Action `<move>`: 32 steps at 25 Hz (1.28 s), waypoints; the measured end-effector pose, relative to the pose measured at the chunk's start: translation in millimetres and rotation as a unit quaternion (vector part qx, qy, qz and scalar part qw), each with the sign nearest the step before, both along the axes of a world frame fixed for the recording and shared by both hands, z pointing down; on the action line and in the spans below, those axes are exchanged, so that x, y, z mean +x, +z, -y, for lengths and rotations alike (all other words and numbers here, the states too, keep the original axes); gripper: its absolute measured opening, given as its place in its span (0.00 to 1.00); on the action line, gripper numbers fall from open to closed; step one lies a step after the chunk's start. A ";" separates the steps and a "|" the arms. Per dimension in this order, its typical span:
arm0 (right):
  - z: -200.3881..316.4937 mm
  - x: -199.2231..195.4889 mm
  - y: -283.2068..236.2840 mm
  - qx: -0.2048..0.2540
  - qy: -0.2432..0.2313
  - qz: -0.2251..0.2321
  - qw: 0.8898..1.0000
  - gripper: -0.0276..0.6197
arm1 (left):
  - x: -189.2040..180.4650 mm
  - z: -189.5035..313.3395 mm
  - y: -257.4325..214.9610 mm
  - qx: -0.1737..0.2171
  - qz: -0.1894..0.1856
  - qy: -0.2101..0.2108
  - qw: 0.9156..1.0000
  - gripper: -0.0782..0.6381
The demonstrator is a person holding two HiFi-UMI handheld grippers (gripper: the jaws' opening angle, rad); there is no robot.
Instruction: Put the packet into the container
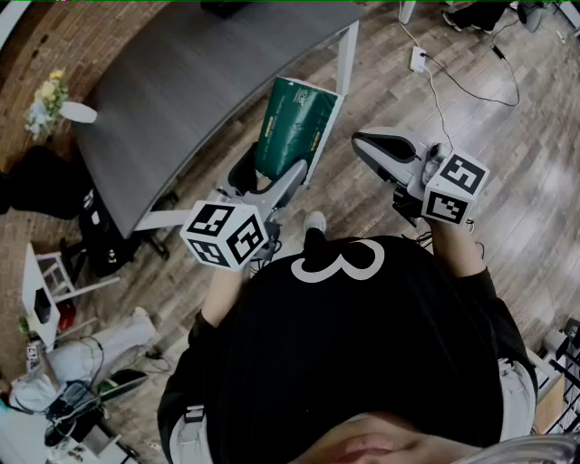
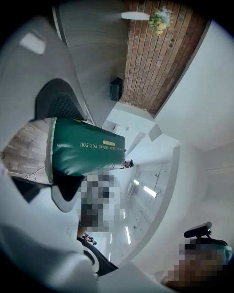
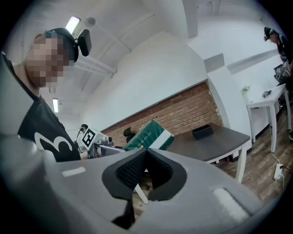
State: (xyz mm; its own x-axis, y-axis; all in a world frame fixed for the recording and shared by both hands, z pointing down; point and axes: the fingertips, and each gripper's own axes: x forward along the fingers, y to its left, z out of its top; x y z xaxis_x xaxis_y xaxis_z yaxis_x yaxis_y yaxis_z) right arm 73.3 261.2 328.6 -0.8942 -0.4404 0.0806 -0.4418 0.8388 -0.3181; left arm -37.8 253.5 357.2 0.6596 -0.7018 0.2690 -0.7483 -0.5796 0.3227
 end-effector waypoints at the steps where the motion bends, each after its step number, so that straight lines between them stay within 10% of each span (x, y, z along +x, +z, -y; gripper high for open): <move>1: 1.6 0.0 1.2 0.000 0.000 -0.001 1.000 0.04 | 0.7 2.1 0.7 0.000 -0.001 0.002 1.000 0.66; 32: 115.5 -84.9 -16.6 0.011 0.027 -0.003 1.000 0.05 | -83.9 130.0 -19.7 0.036 -0.016 0.022 0.999 0.66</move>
State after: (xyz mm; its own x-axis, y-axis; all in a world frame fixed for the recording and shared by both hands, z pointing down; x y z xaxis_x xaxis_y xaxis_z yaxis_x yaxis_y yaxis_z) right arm -11.7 145.7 312.0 -0.8682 -0.4905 0.0747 -0.4889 0.8201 -0.2972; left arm -121.7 123.5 337.5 0.6975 -0.6889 0.1974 -0.7118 -0.6342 0.3019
